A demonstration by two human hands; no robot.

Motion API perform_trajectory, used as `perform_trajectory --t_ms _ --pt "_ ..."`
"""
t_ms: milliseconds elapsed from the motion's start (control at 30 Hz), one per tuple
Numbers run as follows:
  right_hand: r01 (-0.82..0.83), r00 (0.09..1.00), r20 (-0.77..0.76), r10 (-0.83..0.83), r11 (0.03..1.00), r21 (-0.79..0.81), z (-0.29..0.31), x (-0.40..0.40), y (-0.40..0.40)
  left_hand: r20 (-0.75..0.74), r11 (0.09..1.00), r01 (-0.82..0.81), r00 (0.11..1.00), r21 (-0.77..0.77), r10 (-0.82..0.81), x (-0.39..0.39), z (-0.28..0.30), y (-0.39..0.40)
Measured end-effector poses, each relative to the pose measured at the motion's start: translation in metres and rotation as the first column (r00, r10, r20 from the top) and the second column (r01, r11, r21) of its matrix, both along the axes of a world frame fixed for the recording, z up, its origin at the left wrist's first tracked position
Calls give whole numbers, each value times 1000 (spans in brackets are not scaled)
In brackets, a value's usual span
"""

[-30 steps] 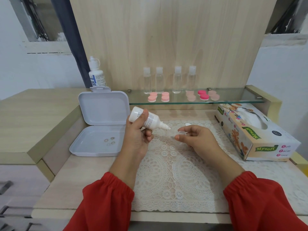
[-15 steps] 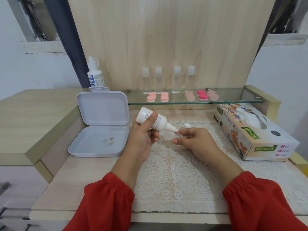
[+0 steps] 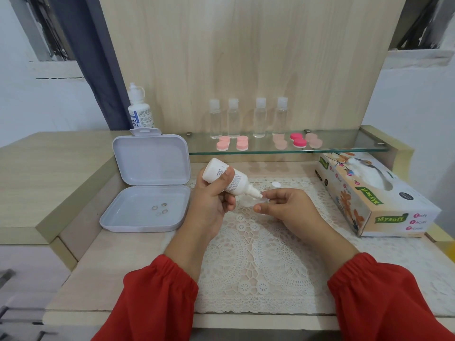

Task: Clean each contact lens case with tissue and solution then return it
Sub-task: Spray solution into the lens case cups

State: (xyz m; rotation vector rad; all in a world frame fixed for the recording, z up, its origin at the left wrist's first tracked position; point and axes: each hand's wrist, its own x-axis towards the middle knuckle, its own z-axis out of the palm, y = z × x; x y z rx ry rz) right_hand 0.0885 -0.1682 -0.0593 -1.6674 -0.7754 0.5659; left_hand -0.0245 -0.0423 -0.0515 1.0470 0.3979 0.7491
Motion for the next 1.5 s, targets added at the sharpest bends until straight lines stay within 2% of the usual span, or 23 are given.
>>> perform_trajectory --t_ms 467,1500 --pt "-6 1000 6 6 1000 13 1 -1 0 -5 999 -2 1000 37 2 0 -1 0" --pt "-20 1000 12 20 1000 15 -1 0 1 -9 1000 3 1000 14 -3 2 -2 1"
